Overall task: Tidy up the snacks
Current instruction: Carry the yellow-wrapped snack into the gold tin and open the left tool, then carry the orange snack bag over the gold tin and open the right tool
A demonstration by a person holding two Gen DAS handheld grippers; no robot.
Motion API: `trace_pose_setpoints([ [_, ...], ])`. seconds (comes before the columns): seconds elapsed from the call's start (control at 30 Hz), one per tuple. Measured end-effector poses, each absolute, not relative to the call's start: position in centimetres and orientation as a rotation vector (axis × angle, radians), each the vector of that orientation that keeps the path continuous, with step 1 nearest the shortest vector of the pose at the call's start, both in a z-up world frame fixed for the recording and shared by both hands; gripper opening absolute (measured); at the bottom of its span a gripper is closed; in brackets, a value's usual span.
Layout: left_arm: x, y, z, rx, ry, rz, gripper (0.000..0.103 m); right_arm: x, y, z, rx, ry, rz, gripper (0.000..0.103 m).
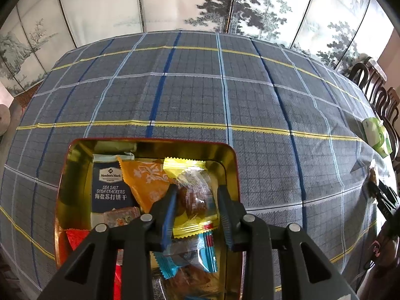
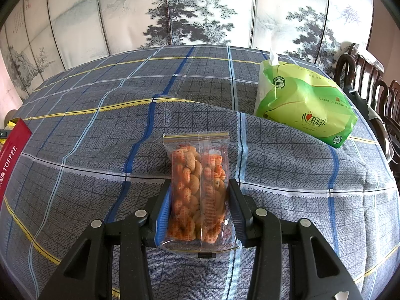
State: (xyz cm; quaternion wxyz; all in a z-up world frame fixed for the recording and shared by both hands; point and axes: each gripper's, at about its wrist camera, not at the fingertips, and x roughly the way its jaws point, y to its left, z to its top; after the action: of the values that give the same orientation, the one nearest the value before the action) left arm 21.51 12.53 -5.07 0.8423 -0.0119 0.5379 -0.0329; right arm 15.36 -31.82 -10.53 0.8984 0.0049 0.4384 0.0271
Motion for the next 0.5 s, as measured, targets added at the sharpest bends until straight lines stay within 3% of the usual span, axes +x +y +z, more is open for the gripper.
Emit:
trace_pose_setpoints([
  [0.5, 20.4, 11.7, -4.9, 0.055, 1.112, -0.012, 0.035, 15.4, -31.7, -10.5, 0.008, 0.908, 0.055, 0.042],
])
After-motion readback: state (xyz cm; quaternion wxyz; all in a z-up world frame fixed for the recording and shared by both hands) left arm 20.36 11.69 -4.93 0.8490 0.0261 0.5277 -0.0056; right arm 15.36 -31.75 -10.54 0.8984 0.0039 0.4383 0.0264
